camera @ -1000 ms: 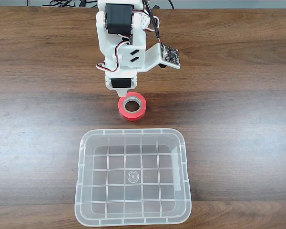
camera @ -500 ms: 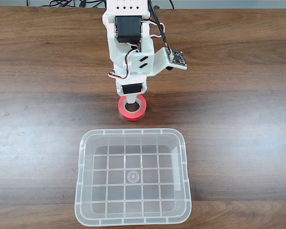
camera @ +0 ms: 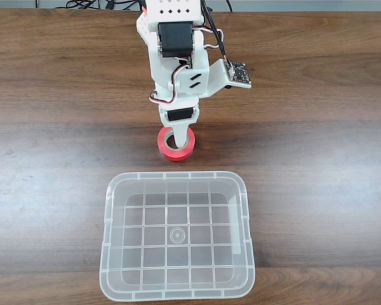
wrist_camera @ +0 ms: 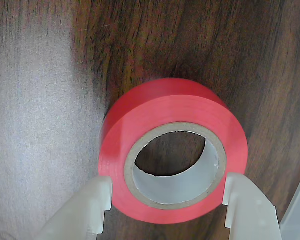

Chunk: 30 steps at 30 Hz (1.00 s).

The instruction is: Grab the tape and place it in the box.

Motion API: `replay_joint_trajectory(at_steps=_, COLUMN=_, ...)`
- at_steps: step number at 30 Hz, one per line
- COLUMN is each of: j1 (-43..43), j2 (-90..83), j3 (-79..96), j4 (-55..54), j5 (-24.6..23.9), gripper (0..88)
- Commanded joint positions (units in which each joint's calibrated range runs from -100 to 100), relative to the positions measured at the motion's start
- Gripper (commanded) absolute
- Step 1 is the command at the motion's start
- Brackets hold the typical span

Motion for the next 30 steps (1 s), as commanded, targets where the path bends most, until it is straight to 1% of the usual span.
replay_joint_trajectory(at_steps=1, j1=0.4, j2=-0.7, j3=2.8, j4=-0.4, j5=-0.2, gripper=17.9)
replay_joint_trajectory(at_steps=3, j1=0.5, j2=-0.8, j3=4.4, j4=-0.7, j5=-0.3, gripper=17.1)
replay_joint_trajectory(at_steps=9, j1=0.5, j2=-0.1, j3=8.8, j4=-7.3, j5=0.2, gripper=17.1)
replay_joint_trajectory(at_steps=15, j1=-0.1, j2=0.0, j3=8.6, j4=-8.4, j5=0.2, gripper=16.8)
replay_joint_trajectory(at_steps=17, j1=0.0, j2=-0.2, j3=8.6, j4=-8.3, j5=0.2, gripper=14.6)
replay_joint_trajectory(at_steps=21, j1=0.5, j2=-0.7, j3=8.6, j4=-8.2, j5=0.3, gripper=6.8)
replay_joint_trajectory(at_steps=23, j1=0.5, j2=-0.8, j3=8.5, j4=-8.2, j5=1.1, gripper=6.1)
replay_joint_trajectory(at_steps=30, j1=0.6, j2=-0.9, j3=8.3, j4=-7.8, j5=1.2, gripper=6.0)
